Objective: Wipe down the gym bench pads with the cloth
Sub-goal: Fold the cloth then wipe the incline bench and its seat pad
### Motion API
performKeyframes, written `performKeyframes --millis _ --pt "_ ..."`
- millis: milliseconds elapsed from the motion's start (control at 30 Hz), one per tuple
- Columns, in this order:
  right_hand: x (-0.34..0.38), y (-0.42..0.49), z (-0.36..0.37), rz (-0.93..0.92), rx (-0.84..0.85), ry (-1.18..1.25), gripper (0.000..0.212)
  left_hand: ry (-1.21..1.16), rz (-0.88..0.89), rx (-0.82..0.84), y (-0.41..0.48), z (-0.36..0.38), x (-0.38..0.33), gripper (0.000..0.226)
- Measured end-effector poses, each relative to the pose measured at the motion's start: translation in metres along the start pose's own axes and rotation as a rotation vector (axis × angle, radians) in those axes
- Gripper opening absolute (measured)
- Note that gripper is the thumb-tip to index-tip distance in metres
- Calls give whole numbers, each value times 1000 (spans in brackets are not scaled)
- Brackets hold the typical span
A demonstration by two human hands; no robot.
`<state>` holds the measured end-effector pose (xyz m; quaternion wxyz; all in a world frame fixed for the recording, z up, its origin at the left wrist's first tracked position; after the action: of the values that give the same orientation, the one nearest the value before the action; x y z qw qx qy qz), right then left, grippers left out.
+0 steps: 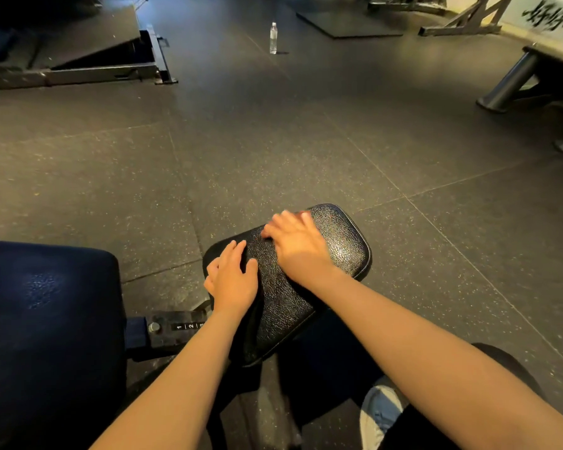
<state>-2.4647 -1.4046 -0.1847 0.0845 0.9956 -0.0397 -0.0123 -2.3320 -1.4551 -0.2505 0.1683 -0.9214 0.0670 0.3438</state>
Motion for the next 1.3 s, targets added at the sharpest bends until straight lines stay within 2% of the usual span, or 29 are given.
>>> performKeyframes --millis 67,133,300,367,433,533,600,733,800,867,900,967,1000,1100,1200,1233,1300 --pt "-21 2 -7 164 -63 -36 41 -20 5 3 -1 1 3 47" --pt "-19 9 -1 216 -23 -59 42 -36 -3 -21 0 0 3 45" --pt "43 34 31 -119 101 65 36 -116 -29 -45 13 -5 7 44" --pt "47 33 34 -153 100 83 36 -141 -2 -40 14 -6 12 46" --pt "34 29 27 -93 45 54 37 -109 42 -40 12 -4 14 46" --pt "6 15 16 117 -46 -15 41 -135 66 -59 7 -2 20 45" --pt "14 8 18 152 -47 8 42 -166 72 -62 0 -2 27 47" --pt "63 1 39 -113 40 114 36 -160 96 -42 -7 -3 37 47" --pt "62 -1 33 -179 40 107 34 -145 90 -36 -8 -4 38 47" --pt "45 -1 23 -129 27 77 35 -105 74 -14 -10 -3 36 48" --pt "32 -4 17 -42 15 67 37 -62 81 -9 -12 -3 33 48" --pt "13 -12 12 116 -23 73 40 55 150 -30 -21 -2 19 48" --pt "14 -17 11 137 -16 74 42 103 206 -37 -28 0 9 48" --pt "39 -32 16 41 43 135 52 138 291 3 -41 7 -8 49" --pt "30 -38 4 -23 30 72 41 134 271 29 -39 7 -5 50" --pt "20 -39 3 12 50 81 41 133 262 38 -39 7 -2 50" --pt "3 -43 -5 119 -46 63 39 129 251 56 -42 8 -2 50"
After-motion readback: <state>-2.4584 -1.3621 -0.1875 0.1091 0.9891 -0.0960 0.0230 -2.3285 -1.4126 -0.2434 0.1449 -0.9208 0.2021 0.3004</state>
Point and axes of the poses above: each hand's wrist, its own y-axis towards the middle knuckle, its own z-axis out of the palm, x = y × z, the point moved 7 cm from there along y, towards the middle knuckle, and after that the axes turned 11 degrees about -z, right-handed, at the moved point
